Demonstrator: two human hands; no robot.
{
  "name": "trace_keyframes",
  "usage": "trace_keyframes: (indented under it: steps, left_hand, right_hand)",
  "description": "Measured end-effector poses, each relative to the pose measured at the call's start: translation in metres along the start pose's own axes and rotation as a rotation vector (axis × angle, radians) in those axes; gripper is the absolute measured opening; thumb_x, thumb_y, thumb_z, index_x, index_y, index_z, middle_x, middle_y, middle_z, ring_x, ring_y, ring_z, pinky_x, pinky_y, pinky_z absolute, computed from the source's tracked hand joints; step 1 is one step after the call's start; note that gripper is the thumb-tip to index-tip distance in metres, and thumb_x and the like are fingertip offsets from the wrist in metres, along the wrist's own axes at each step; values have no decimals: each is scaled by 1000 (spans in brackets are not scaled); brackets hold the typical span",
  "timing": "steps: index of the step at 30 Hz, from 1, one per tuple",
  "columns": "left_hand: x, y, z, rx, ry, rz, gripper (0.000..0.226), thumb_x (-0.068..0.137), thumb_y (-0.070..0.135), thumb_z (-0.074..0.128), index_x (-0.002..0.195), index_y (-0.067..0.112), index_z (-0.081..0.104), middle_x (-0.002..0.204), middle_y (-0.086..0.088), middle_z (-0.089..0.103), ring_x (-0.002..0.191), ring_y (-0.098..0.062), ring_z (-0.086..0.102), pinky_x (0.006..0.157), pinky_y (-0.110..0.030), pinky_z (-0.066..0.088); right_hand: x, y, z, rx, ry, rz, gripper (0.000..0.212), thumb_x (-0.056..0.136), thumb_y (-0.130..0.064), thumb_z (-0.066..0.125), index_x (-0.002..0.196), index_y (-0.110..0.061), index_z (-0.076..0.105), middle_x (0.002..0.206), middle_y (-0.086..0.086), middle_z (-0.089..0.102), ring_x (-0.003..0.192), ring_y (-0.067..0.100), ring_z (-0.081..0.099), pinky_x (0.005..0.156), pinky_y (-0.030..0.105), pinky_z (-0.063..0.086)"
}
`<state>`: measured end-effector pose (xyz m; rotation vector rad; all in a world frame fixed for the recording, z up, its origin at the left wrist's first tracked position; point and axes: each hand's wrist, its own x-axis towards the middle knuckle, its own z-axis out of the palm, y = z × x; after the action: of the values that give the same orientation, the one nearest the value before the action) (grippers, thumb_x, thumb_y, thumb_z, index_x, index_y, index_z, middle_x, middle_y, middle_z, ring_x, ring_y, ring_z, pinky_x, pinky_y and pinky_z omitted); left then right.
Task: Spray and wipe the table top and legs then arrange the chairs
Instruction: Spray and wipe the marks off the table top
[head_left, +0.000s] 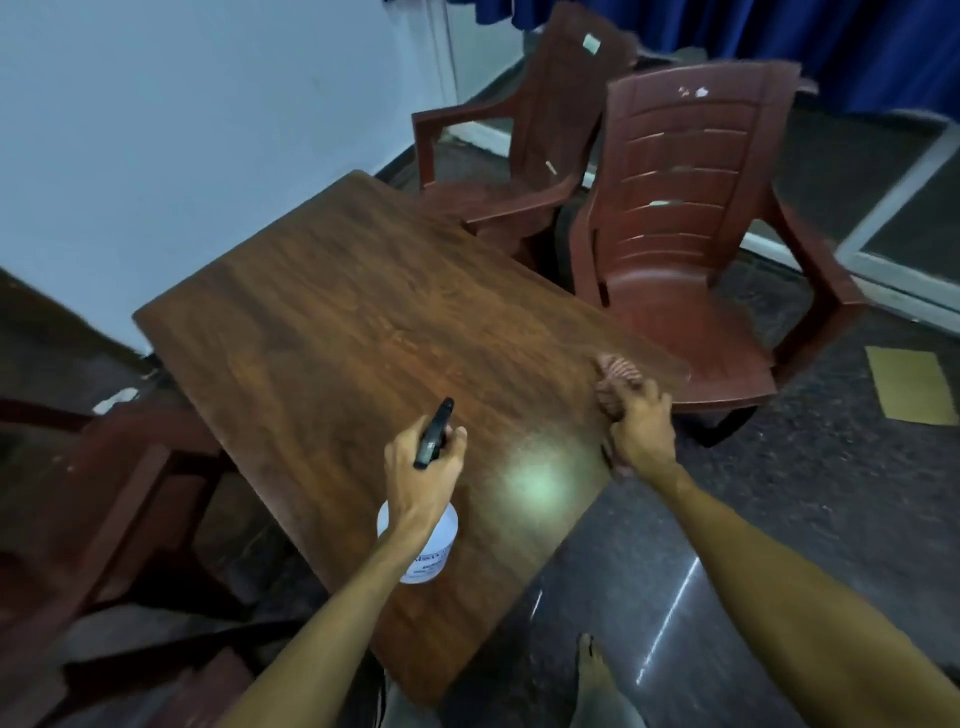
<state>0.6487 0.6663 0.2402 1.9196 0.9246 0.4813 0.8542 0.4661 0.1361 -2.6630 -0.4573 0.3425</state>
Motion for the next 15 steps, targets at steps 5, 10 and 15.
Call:
trace_keyframes:
  steps: [5,10,15]
  left_hand:
    - [-51,14,27,-12,87,-123,24,89,13,76,71,7,62,61,-10,62,57,-22,57,56,-25,45]
    - [-91,-2,25,-32,206,-251,25,89,16,74,71,7,59,61,-14,58,52,-15,48,54,-32,43]
    - [-145,-32,-10,-21,369,-329,23,90,18,74,71,13,61,60,-9,59,52,-12,49,54,-27,42]
  right_hand:
    - [-30,-20,13,-117,-132,-333,86,73,6,62,148,-31,43,140,9,39,111,32,40,91,45,50]
    - [-14,-32,23,-101,-156,-383,79,75,6,61,143,-32,49,137,9,37,114,36,39,88,46,53]
    - [-98,-96,66,-205,-291,-754,93,70,-2,67,153,-32,35,142,12,38,111,36,42,86,49,51]
